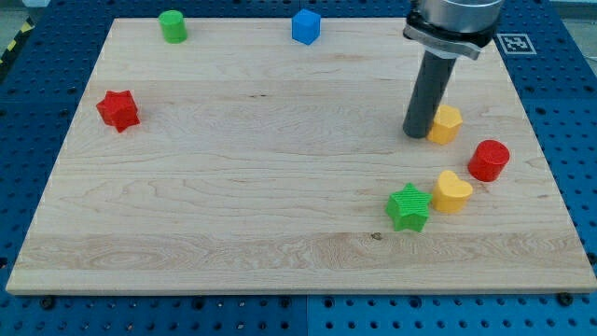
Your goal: Push the yellow hexagon towards the center right
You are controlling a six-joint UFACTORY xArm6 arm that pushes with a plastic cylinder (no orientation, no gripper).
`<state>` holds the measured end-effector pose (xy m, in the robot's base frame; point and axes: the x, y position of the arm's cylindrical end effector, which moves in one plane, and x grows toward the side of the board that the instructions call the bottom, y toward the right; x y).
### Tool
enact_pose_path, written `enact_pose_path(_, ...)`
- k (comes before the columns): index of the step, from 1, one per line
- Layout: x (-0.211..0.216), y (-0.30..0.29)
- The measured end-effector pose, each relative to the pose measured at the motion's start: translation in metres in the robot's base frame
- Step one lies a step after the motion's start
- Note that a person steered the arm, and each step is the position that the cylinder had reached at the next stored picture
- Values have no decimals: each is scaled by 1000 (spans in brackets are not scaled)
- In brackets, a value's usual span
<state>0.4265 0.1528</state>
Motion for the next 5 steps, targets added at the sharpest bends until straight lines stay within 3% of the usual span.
enact_pose_path(2,0,60)
enact_pose_path(5,11,85)
